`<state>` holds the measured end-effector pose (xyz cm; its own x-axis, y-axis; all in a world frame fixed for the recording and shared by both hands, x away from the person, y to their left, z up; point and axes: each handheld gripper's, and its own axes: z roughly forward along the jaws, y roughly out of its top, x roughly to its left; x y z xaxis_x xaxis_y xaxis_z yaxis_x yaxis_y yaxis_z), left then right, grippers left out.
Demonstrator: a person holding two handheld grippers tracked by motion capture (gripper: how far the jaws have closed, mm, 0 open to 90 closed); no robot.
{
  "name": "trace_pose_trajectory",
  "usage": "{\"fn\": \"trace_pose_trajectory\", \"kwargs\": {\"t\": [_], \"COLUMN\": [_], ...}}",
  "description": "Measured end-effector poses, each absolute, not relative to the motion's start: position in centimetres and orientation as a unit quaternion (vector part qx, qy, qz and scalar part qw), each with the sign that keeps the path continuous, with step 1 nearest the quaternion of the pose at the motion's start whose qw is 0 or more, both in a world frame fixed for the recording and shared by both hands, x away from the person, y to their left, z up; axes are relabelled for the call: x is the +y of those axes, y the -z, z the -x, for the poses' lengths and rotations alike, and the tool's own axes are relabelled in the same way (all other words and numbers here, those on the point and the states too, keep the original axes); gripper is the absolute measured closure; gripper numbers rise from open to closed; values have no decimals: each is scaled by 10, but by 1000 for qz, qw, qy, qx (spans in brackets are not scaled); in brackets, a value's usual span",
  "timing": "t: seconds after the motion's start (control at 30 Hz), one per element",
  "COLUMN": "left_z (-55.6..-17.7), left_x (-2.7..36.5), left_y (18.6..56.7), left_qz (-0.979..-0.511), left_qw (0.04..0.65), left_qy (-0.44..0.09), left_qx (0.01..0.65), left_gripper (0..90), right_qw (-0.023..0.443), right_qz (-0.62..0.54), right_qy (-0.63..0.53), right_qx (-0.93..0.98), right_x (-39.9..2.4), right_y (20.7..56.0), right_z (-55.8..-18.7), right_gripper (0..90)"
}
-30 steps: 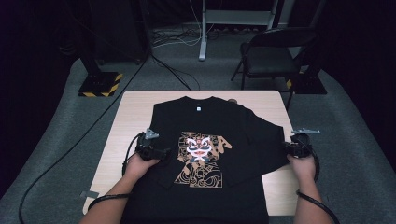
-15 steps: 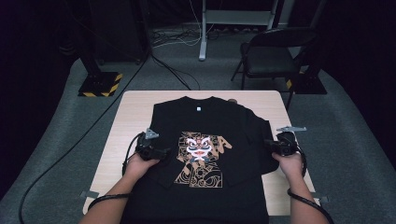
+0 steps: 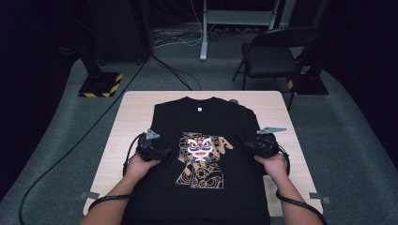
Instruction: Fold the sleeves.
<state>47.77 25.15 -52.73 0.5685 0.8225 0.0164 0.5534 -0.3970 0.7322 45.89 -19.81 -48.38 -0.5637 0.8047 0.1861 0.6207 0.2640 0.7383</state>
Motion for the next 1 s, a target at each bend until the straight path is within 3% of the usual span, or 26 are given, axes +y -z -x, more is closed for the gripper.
{"fn": "trace_pose_trajectory", "kwargs": {"t": [1.0], "left_z": [-478], "left_x": [251], "left_y": [527], "left_qz": [-813], "left_qw": [350], "left_qy": [-193], "left_qx": [423], "left_gripper": [71], "right_qw": [73], "right_qz": [-371], "right_qy": [-408], "right_qx": [831], "right_x": [-128], "right_y": [496], "right_z": [-453], "right_gripper": [876]}}
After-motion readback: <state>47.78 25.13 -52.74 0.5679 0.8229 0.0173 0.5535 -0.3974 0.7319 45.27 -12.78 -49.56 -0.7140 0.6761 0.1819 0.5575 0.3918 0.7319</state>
